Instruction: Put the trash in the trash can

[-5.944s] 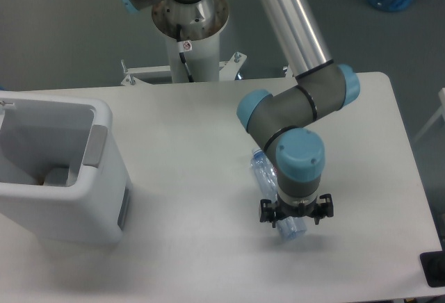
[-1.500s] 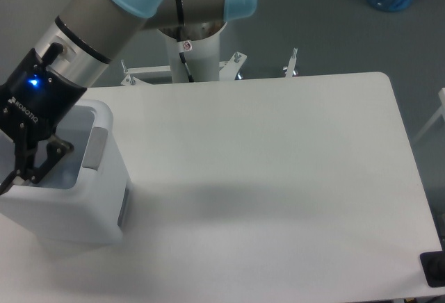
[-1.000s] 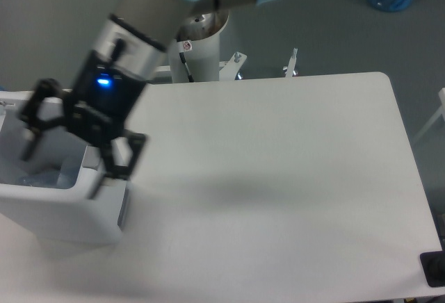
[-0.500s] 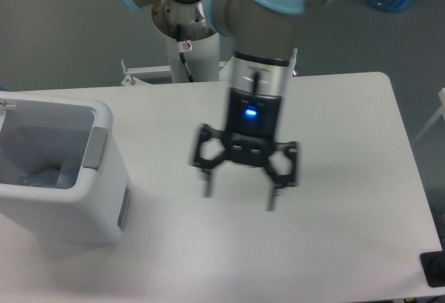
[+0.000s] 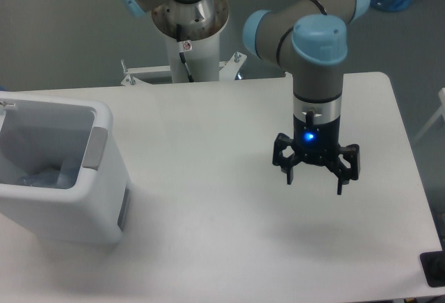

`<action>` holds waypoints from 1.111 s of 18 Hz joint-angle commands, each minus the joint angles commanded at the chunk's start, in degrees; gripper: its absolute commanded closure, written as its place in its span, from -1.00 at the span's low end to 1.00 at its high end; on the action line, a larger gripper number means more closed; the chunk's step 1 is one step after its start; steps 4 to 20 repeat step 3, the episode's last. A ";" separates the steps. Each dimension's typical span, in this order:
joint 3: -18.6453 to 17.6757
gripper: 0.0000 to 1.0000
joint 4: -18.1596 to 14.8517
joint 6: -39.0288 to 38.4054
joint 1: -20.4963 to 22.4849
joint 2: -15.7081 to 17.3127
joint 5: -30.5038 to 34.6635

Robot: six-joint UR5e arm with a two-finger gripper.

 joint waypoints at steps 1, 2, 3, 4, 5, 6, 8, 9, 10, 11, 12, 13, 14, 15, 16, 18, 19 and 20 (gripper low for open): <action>0.00 -1.00 -0.53 0.35 -0.09 0.00 1.40; 0.00 -1.00 -1.06 0.44 -0.17 0.09 2.37; -0.17 -1.00 -1.07 0.36 -0.35 0.00 2.73; -0.17 -1.00 -1.07 0.36 -0.35 0.00 2.73; -0.17 -1.00 -1.07 0.36 -0.35 0.00 2.73; -0.17 -1.00 -1.07 0.36 -0.35 0.00 2.73; -0.17 -1.00 -1.07 0.36 -0.35 0.00 2.73; -0.17 -1.00 -1.07 0.36 -0.35 0.00 2.73; -0.17 -1.00 -1.07 0.36 -0.35 0.00 2.73; -0.17 -1.00 -1.07 0.36 -0.35 0.00 2.73; -0.17 -1.00 -1.07 0.36 -0.35 0.00 2.73; -0.17 -1.00 -1.07 0.36 -0.35 0.00 2.73; -0.17 -1.00 -1.07 0.36 -0.35 0.00 2.73; -0.17 -1.00 -1.07 0.36 -0.35 0.00 2.73; -0.17 -1.00 -1.07 0.36 -0.35 0.00 2.73; -0.17 -1.00 -1.07 0.36 -0.35 0.00 2.73; -0.17 -1.00 -1.07 0.36 -0.35 0.00 2.73; -0.17 -1.00 -1.07 0.36 -0.35 0.00 2.73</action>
